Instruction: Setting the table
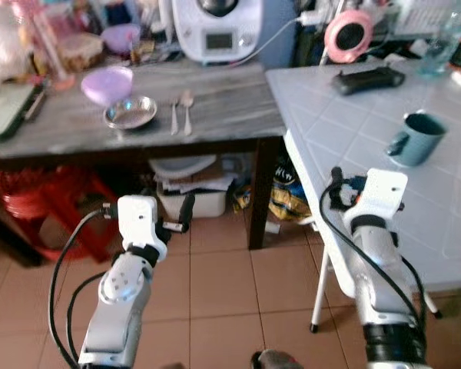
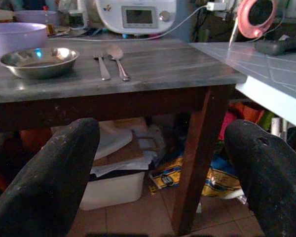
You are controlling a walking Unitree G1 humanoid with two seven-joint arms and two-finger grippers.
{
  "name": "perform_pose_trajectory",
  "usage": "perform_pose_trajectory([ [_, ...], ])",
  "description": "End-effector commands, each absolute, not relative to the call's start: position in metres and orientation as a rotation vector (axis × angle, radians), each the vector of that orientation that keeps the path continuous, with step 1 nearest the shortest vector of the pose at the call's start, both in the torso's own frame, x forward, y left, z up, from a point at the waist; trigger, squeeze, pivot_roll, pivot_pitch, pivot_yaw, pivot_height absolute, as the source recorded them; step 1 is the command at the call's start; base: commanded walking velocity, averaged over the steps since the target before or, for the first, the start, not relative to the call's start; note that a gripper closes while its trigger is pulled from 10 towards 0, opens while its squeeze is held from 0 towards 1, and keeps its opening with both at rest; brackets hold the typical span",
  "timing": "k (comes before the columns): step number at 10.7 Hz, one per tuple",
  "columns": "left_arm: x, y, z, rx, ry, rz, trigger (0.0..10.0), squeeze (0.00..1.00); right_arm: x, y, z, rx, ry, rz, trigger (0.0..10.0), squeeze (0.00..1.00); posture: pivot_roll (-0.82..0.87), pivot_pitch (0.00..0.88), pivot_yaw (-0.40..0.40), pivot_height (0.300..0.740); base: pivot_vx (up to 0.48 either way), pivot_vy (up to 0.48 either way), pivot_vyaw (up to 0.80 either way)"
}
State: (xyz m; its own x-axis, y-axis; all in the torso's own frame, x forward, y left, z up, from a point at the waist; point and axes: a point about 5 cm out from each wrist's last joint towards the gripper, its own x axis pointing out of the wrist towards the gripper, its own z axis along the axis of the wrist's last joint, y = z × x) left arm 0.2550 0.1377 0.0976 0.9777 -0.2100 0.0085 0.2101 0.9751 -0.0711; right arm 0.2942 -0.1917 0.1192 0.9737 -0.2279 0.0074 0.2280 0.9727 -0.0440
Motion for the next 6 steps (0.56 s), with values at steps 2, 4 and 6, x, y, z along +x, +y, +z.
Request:
perform_pose_trajectory([
  [2,0.2553,0.1369,0.1019,-0.072,-0.015,-0.219,10.0,0.00,0.2976,-0.1896,0.1242,-0.042,-0.015,-0.224,10.0,0.00,0.02,0.041,0.070,0.740,0.000,-0.412,0.00],
  [4,0.2546,0.1370,0.1014,-0.074,-0.011,-0.219,10.0,0.00,0.2987,-0.1896,0.1248,-0.042,-0.014,-0.227,10.0,0.00,0.02,0.043,0.071,0.740,0.000,-0.422,0.00],
  [6,0.2544,0.1375,0.1006,-0.066,-0.003,-0.212,10.0,0.00,0.2993,-0.1882,0.1242,-0.045,-0.010,-0.223,10.0,0.00,0.02,0.049,0.072,0.740,0.000,-0.150,0.00],
])
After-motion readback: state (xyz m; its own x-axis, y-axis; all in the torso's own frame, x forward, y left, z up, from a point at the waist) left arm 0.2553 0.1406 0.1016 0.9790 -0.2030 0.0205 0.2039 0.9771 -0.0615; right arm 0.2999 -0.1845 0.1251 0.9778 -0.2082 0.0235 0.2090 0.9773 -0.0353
